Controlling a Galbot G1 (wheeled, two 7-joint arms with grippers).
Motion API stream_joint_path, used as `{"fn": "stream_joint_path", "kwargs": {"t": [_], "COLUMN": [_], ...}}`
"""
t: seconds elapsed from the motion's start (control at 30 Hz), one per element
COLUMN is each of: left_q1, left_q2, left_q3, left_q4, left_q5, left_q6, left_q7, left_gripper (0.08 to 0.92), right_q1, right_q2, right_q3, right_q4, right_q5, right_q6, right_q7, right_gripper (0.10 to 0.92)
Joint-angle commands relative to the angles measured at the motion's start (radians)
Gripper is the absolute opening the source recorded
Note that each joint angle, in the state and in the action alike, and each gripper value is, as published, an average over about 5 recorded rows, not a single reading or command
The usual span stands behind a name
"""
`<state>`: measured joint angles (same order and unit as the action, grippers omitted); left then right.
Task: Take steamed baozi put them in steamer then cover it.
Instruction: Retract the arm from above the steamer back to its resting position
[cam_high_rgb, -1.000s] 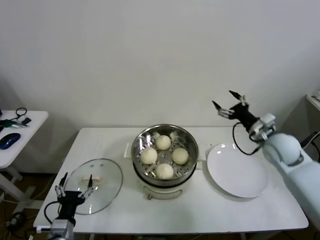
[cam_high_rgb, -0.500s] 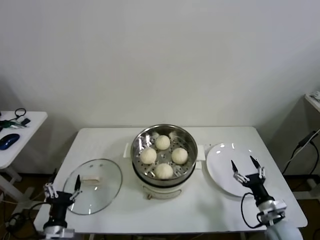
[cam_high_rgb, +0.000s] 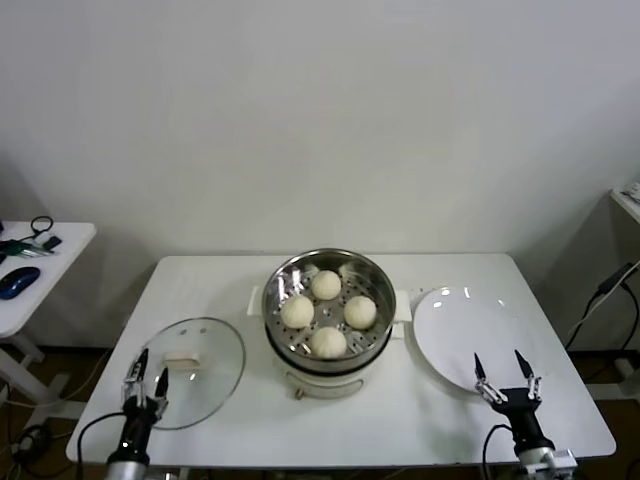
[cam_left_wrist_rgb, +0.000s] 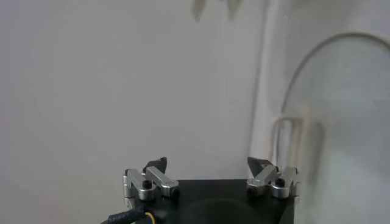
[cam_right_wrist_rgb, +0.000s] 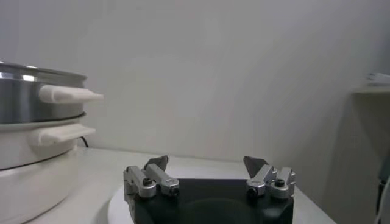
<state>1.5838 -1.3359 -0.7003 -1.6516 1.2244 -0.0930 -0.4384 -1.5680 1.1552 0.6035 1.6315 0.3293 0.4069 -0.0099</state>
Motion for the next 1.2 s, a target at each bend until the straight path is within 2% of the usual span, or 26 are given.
{"fn": "stream_joint_path", "kwargs": {"t": [0.03, 0.23, 0.77, 0.87, 1.2], "left_q1": [-0.065, -0.128, -0.231, -0.234, -0.241], "left_q2": [0.001, 0.005, 0.011, 0.010, 0.000], "left_q3": [0.005, 0.012, 0.056, 0.059, 0.064], "left_q4": [0.151, 0.201, 0.241, 0.253, 0.277], "left_q5": [0.172, 0.175, 0.103, 0.087, 0.086], "left_q6": [0.005, 0.018, 0.066, 0.071, 0.079], "left_q7": [-0.050, -0.044, 0.031, 0.034, 0.028], "left_gripper": [0.823, 0.823, 0.818, 0.771, 0.481], "right_q1": [-0.043, -0.051, -0.058, -0.058, -0.064], "right_q2": [0.037, 0.040, 0.063, 0.073, 0.089], "right_q3": [0.023, 0.031, 0.040, 0.039, 0.031], "right_q4": [-0.002, -0.001, 0.011, 0.011, 0.014], "right_q5": [-0.024, -0.027, -0.051, -0.056, -0.067], "right_q6": [0.030, 0.034, 0.046, 0.050, 0.057], "right_q7": [0.014, 0.016, 0.022, 0.022, 0.020], "right_gripper": [0.823, 0.823, 0.823, 0.823, 0.823]}}
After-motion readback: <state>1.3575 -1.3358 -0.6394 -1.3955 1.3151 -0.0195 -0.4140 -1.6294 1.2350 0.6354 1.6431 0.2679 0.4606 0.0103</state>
